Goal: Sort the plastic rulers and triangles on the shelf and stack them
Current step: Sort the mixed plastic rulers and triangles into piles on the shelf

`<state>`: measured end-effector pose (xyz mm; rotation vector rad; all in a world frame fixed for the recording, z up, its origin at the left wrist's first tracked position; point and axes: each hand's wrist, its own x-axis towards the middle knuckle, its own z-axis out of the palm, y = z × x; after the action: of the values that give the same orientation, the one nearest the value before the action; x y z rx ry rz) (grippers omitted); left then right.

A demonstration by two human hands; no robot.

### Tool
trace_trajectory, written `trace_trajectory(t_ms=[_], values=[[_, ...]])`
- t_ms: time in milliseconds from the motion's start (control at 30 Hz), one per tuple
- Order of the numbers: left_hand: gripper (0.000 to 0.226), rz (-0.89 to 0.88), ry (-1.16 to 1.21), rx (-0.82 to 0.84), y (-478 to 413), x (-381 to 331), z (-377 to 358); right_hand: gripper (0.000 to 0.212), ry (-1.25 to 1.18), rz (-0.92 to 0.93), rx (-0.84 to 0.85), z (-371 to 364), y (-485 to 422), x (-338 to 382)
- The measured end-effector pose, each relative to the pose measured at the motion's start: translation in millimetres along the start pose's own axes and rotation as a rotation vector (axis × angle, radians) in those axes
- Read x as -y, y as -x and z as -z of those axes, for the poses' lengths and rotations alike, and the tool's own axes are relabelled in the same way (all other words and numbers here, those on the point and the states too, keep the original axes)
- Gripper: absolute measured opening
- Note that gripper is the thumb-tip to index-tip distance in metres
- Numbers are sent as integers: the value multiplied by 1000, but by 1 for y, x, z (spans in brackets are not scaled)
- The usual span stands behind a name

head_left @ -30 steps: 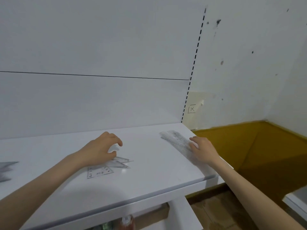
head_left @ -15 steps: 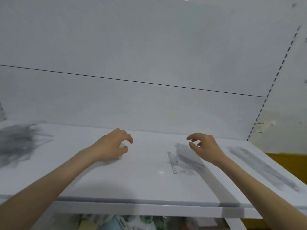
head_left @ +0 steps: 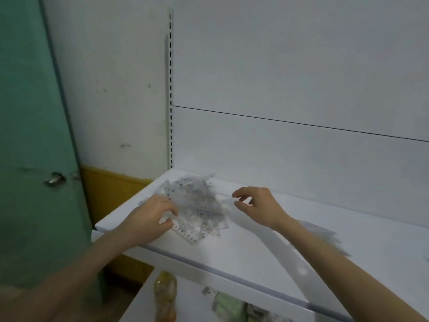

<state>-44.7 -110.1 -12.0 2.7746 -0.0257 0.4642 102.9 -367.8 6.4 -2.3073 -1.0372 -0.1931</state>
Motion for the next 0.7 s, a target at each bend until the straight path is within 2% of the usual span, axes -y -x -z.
trace_trajectory(t_ms=[167, 200, 233, 300, 333, 700], values=[[16, 50, 50, 1, 6, 59, 17, 37, 133, -48, 111, -44, -26, 37], [19, 22, 66, 27, 7, 64, 16, 42, 174, -59, 140, -48, -27, 41], [34, -2, 80, 61, 7, 66, 14, 45, 213, -67, 159, -52, -29, 44], [62, -55, 89, 83, 6, 70, 6, 44, 284, -68, 177, -56, -33, 46], [68, -74, 89, 78, 3, 73, 1, 43, 298, -71, 179, -56, -35, 45], [82, -123, -33, 197, -24, 79, -4, 34, 226, -88, 215, -41, -41, 26]])
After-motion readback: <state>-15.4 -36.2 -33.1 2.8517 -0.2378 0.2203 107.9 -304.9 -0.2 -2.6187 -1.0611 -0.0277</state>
